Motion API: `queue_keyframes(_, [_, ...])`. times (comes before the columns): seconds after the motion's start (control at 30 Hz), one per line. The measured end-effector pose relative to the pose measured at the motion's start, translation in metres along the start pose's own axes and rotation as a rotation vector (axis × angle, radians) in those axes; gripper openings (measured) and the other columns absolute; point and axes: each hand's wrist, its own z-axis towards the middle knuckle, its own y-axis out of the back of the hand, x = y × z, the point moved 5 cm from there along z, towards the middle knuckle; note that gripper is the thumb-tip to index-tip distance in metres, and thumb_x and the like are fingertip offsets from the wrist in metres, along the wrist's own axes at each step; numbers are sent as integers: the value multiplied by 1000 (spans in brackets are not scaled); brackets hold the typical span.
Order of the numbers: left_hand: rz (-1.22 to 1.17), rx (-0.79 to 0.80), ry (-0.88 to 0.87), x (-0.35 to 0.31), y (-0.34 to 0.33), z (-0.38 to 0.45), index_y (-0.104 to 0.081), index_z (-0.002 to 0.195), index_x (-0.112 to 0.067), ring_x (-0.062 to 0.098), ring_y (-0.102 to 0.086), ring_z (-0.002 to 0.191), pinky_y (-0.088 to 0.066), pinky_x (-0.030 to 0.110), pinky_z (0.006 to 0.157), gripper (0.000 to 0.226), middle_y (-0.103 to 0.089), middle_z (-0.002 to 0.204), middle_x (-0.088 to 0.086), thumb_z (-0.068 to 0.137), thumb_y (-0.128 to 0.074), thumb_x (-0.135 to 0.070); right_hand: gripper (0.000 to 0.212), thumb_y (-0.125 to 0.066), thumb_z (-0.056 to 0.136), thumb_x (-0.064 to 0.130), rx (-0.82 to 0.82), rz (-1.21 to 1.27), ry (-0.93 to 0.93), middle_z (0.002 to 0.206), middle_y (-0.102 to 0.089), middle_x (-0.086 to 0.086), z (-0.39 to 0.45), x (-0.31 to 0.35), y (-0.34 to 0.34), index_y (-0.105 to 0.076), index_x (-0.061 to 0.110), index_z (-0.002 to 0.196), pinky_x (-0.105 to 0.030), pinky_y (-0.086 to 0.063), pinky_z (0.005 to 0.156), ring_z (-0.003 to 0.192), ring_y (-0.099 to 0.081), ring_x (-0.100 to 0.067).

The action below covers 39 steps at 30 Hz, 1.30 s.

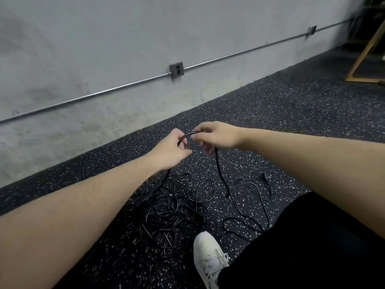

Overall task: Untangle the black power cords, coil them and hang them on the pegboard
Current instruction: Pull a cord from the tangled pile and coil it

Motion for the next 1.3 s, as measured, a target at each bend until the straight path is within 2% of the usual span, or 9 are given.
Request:
queue_keyframes(0.2, [30, 121, -27, 7, -10, -9, -59, 104, -21, 17, -63, 70, -51, 35, 78, 11, -75, 78, -2, 99, -65, -27, 27, -70, 95, 26, 14, 72, 127, 61, -46, 7, -1, 13, 3, -52, 21, 76, -21, -27, 45, 47, -36, -7])
queue_keyframes(0.33, [244, 362, 9, 36, -24, -20, -63, 112, -24, -1, -46, 46, -37, 12, 51, 13, -79, 90, -9, 105, -55, -30, 29, -68, 94, 16, -102, 402, 155, 56, -41, 6, -7, 18, 19, -49, 20, 74, -25, -27, 47, 49, -31, -11])
queue_keyframes(0.47, [286, 280, 86, 61, -6, -21, -67, 108, -24, 9, -47, 46, -42, 19, 50, 27, -79, 89, -12, 110, -41, -34, 31, -65, 94, 17, -217, 594, 62, 59, -38, 6, -4, 2, 35, -45, 22, 71, -27, -24, 51, 50, -29, -11])
queue_keyframes(0.6, [262, 209, 90, 66, 6, -21, -62, 104, -26, 31, -74, 89, -54, 48, 94, 35, -73, 66, -4, 112, -30, -38, 13, -56, 98, 29, -317, 175, -168, 86, -56, -1, 0, -25, 38, -56, 16, 101, -34, -45, 70, 75, -50, -17])
queue_keyframes(0.73, [251, 247, 44, 53, 7, -25, -62, 104, -27, 24, -71, 75, -52, 35, 87, 38, -71, 64, 1, 112, -28, -41, 56, -61, 89, 25, -264, -367, -198, 147, -46, -9, 5, -20, 29, -47, 22, 143, -52, -41, 111, 129, -50, -28])
queue_keyframes(0.83, [136, 224, 24, 35, 10, -25, -61, 104, -18, 20, -69, 63, -54, 30, 69, 36, -73, 68, 6, 111, -32, -39, 55, -56, 93, 19, -132, -486, 80, 153, -47, -3, 4, 19, 7, -46, 23, 147, -47, -28, 122, 139, -45, -22])
queue_keyframes(1.03, [-16, 224, 79, 32, 18, -29, -68, 97, -12, 17, -73, 76, -63, 31, 75, 16, -77, 80, 4, 105, -56, -20, 44, -60, 99, 23, 221, -356, 149, 103, -67, 2, 18, 45, -52, -49, 20, 142, -11, -42, 55, 72, -58, -11])
queue_keyframes(1.17, [182, 141, 9, 46, 44, -36, -76, 94, -33, 7, -68, 84, -51, 29, 82, 17, -77, 92, -8, 90, -72, -50, 21, -66, 97, 36, 132, -393, 202, 75, -64, 9, 26, 51, -37, -73, 21, 109, -14, -36, 49, 60, -52, -5])
queue_keyframes(1.3, [234, 109, -32, 53, 53, -48, -71, 112, -42, 9, -68, 101, -52, 39, 100, 22, -75, 106, -12, 90, -74, -44, 14, -69, 94, 39, 125, -296, 223, 86, -74, 0, 29, 45, -36, -77, 29, 97, -24, -43, 61, 60, -52, -6])
